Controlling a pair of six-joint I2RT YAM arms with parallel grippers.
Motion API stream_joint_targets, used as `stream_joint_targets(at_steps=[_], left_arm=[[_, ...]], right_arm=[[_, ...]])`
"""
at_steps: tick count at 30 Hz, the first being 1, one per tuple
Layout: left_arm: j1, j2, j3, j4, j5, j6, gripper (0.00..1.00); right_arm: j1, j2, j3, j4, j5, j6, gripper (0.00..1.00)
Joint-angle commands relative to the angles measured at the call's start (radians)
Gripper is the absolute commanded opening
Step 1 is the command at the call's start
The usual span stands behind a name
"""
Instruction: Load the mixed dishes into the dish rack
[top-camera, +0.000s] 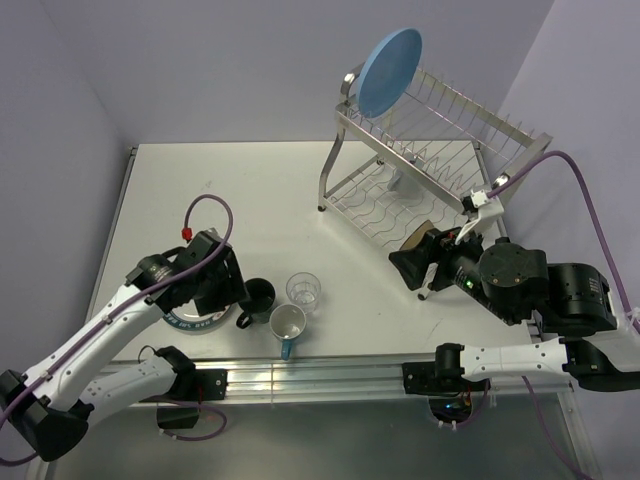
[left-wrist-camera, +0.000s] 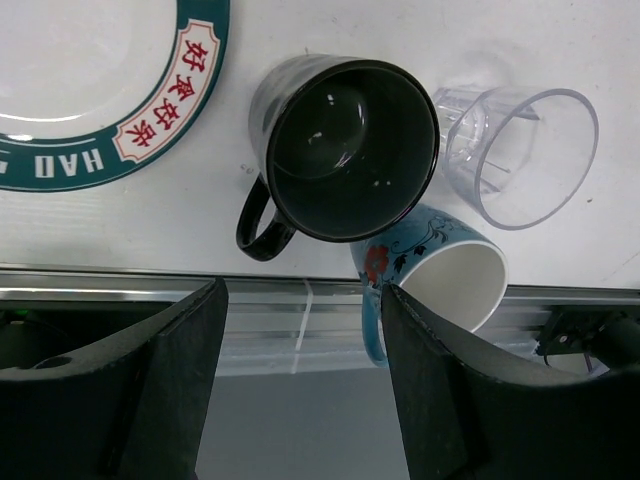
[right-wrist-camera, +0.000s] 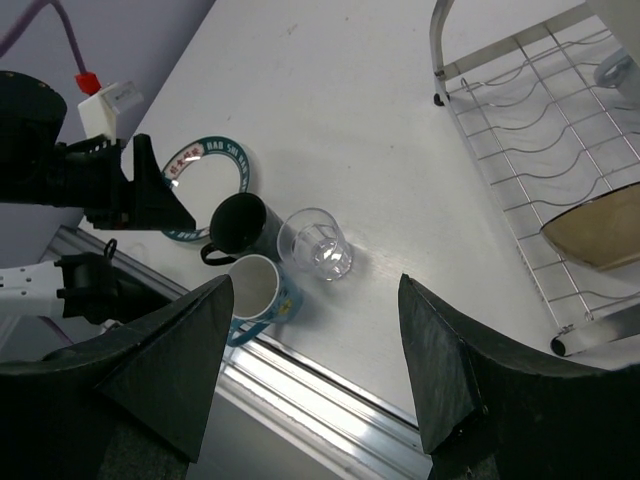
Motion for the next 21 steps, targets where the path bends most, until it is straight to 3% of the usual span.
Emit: stream_joint_targets(at_steps=[1,21], left_arm=[[0.007,0.027,-0.012,0.038,0.054,0.0,0.68],[0.008,-0.024,-0.098,0.049,0.088,-0.02,0.64]], right_arm=[[-0.002,0.011,0.013,0.035,-0.001,-0.015,0.74],[-0.001,-0.047,-0.034,0.03,0.022,0.002,0.74]])
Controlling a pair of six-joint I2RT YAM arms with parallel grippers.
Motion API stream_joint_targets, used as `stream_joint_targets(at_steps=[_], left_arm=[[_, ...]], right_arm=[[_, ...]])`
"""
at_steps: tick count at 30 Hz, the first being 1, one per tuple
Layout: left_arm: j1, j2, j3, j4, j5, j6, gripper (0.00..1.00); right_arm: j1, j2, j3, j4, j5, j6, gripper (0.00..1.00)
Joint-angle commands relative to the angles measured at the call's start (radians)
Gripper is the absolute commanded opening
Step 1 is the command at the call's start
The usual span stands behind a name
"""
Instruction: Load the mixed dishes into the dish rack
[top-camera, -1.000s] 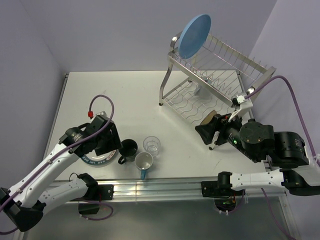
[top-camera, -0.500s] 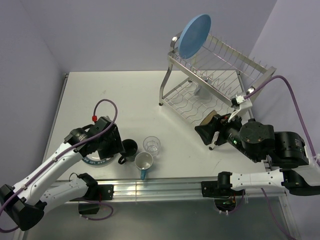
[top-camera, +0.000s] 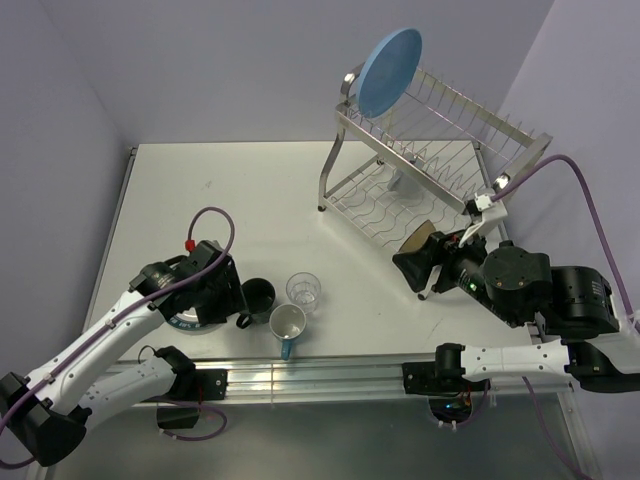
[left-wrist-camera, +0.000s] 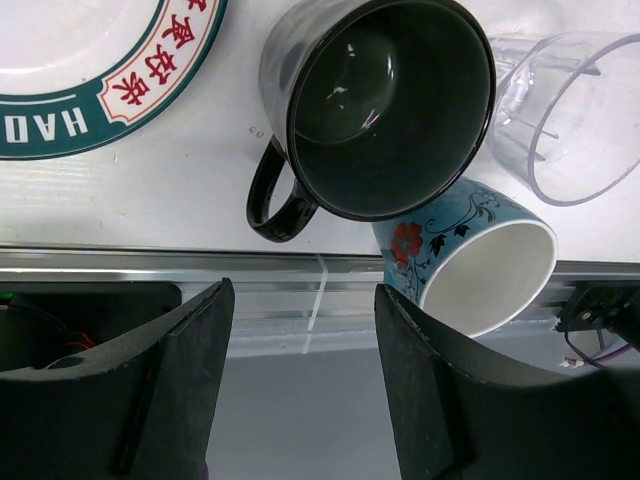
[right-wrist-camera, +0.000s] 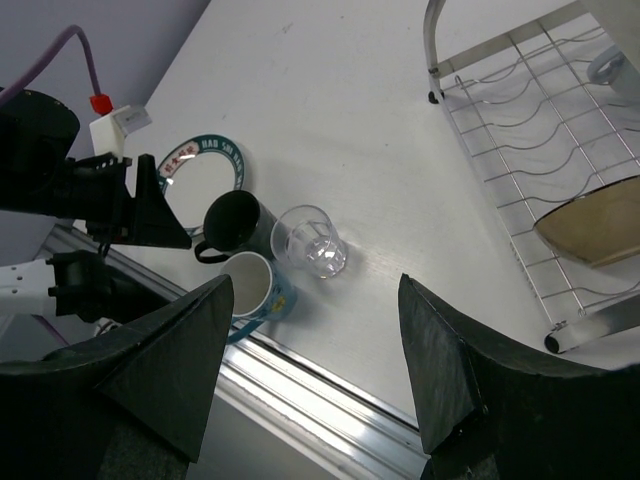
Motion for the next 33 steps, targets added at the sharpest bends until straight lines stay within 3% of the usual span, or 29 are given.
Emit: stream_joint_targets(at_steps=[1,11,15,23,33], left_arm=[[0.005,-0.007,0.003,0.035,0.009,-0.018,0.65],[0.063,0.094,0.095,0.032,-0.051,0.051,0.65],[0.091,0.07,0.133,0.023,-0.075,0.03,0.64],[0.12,-0.11,0.21,0.014,-0.112,-0.084,0.6],[0.12,-0.22,0.364,-0.175,-0.27,-0.173,0.61]], right_arm=[[-0.001,-0.015,-0.007,0.028,0.019,0.011,0.74],[-0.002,0.025,0.021,0.019,-0.05,-0.011,0.74],[-0.002,0.157,0.052,0.009,-0.164,-0.043,0.74],[-0.04,0.424,0.088,0.172,-0.404,-0.205,0.74],[-0.179,0.735,0.176,0.313,-0.604,-0.294,0.71]])
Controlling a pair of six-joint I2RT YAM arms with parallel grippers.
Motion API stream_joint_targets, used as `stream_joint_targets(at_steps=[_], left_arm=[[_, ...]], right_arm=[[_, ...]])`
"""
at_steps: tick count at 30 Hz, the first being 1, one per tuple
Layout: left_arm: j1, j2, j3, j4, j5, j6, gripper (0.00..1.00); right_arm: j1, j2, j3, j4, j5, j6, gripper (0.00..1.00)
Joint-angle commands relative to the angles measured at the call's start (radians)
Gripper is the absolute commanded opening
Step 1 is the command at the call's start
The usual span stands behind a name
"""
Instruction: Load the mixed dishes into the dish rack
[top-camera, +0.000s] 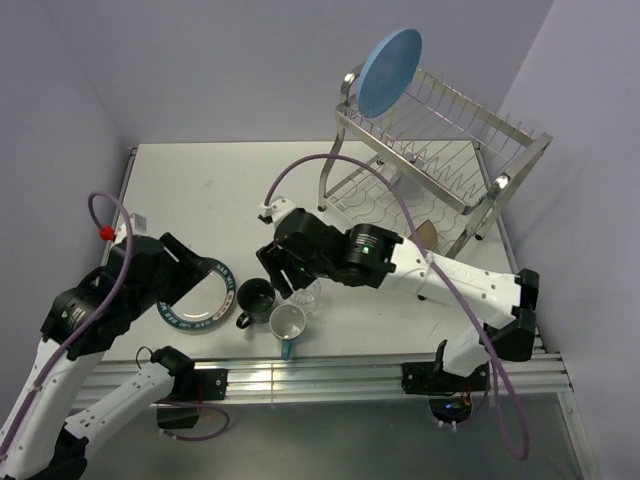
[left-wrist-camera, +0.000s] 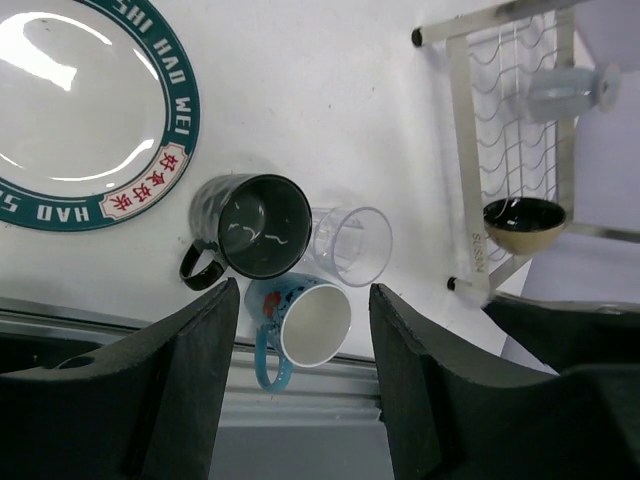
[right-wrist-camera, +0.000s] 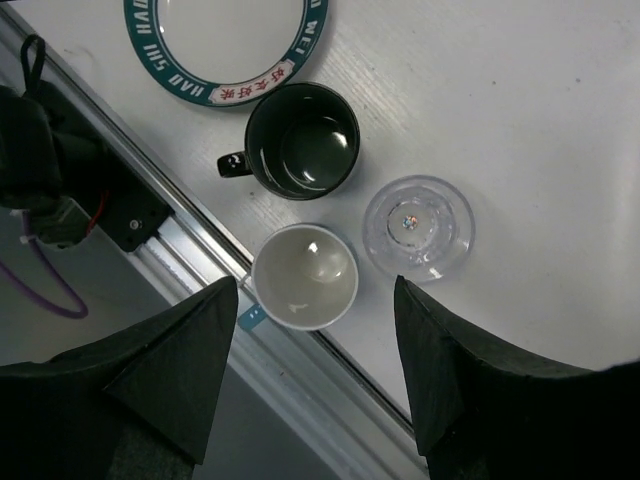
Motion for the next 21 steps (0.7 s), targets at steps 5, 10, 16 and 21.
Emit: stream_joint_targets(at_steps=[5,10,16,21], left_arm=[[0.003,-0.131,0.004,-0.105,-0.059,-0.09,0.6],[0.005,-0.218,-0.003,-0.131,-0.051,-0.129,0.59],[0.005,-0.258,0.028,-0.191,-0.062,-0.159,0.58],[0.003,-0.301,0.007,-0.192,-0.033,-0.184,0.56]], right_arm=[[-0.059,0.116,0.01,0.19,-0.178,-0.089,0.67],[-0.088,0.217,0.018,0.229,-0.251,-0.109,0.62],[-0.115,0.297,0.007,0.252,-0.279,-0.142,0.6],[-0.144,0.343,0.003,0.259,-0.273,-0.175,0.6]])
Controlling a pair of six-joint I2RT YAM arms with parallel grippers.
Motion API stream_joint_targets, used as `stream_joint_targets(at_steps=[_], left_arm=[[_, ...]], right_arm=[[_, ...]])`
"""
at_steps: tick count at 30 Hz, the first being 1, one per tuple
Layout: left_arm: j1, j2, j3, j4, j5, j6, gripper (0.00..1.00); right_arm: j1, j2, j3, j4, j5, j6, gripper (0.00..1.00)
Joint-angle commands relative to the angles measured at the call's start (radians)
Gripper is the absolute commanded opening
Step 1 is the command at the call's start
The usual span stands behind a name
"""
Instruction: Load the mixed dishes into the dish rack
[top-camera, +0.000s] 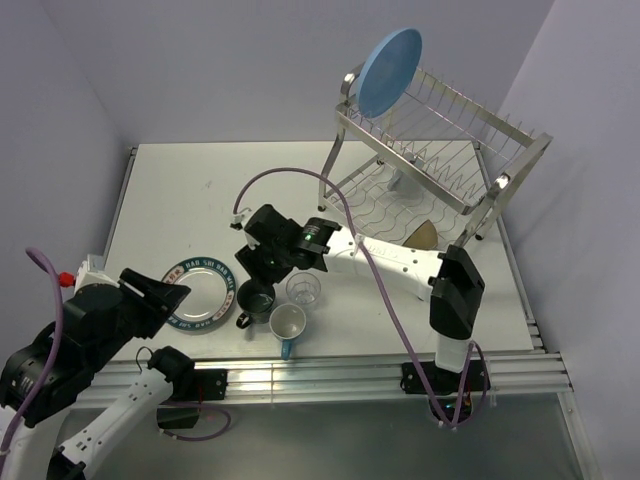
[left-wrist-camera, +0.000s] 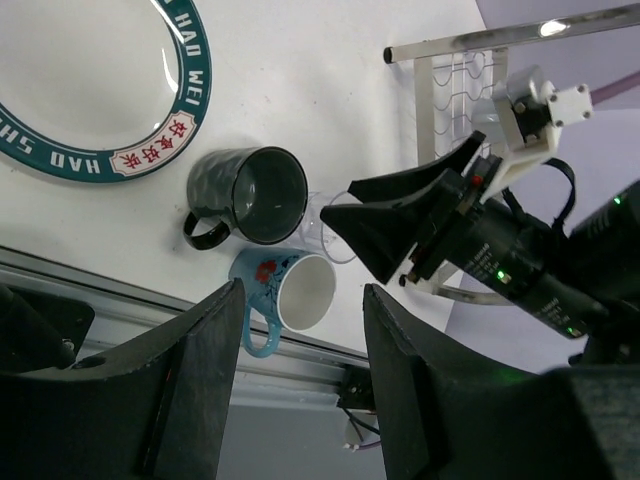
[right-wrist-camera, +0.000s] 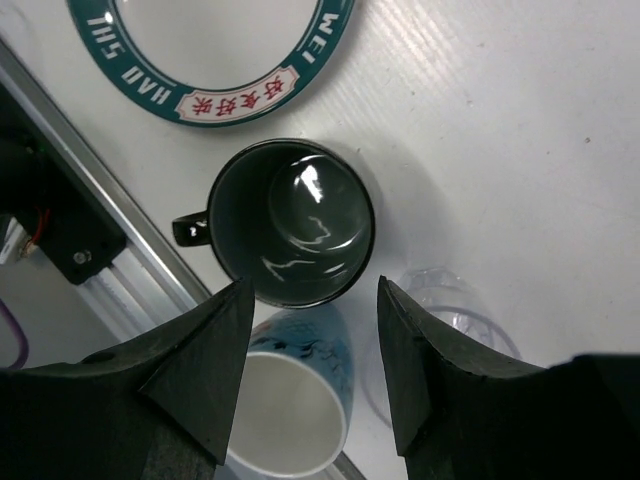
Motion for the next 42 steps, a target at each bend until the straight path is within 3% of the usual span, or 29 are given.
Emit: stream_joint_targets(at_steps=[1,17,26,34,42], left_arm=[[0.005,-0.035,0.004,-0.029,0.006,-0.04,0.56],[0.005,-0.024,0.038,-0.031,0.04,-0.03,0.55],[0.005,-0.032,0.032,-0.031,0.054,-0.031,0.56],[0.003,-0.018,0.015,0.001,0.061,-0.02,0.56],[0.003,0.03,0.034,0.075,0.118,-0.004,0.55]], right_arm=[[-0.02,0.033,0.009,0.042,-0.01,-0.047,0.59],[-0.028,0.201,0.034,0.06,-0.048,-0.078,0.53],[-0.03,0.254,0.066,0.051,-0.039,-0.081,0.32],[-0.028,0.201,0.092,0.051,0.018,-0.091,0.0],[-0.028,0.129,0.283,0.034,0.163,-0.094,0.0]])
